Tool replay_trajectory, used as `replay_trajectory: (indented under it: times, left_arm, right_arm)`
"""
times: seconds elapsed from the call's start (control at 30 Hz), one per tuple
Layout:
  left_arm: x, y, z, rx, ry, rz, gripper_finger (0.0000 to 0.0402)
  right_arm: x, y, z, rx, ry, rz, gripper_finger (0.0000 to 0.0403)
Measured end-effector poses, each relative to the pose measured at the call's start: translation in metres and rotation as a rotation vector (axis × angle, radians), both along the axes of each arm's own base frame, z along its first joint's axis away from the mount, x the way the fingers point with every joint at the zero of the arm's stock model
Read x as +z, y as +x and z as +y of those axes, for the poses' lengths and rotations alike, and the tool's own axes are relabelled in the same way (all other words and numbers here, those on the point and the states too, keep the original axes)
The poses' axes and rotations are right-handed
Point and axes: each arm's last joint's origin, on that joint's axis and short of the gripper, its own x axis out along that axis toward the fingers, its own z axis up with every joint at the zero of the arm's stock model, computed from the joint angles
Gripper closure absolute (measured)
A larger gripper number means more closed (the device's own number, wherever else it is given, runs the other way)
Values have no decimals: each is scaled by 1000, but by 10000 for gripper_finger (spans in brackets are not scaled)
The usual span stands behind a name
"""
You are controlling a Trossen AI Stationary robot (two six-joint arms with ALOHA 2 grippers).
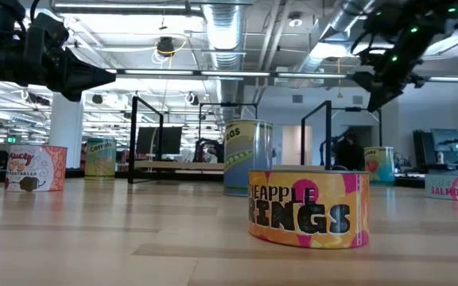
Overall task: Pick and place cans onto a shelf
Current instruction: Put the canned tuna on the shelf
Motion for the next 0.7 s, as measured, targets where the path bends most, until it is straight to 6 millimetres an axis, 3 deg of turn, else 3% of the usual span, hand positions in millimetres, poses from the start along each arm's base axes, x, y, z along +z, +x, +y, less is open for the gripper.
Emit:
replay_trajectory:
  times: [0.2, 0.37, 0.53, 0.7]
  left_arm:
    - [2, 0, 0, 9, 61, -6, 401]
    - [1, 0, 0, 8, 114, 17, 401]
    - [1, 0, 0, 2, 113, 20, 401]
    - [0, 0, 0, -7, 110, 32, 401]
  right_arm:
    - [2, 12, -32, -42, 106, 49, 398]
    - [3, 11, -37, -23, 201, 127, 399]
    - [15, 5, -16, 24, 230, 132, 400]
    - [33, -4, 28, 139, 175, 80, 399]
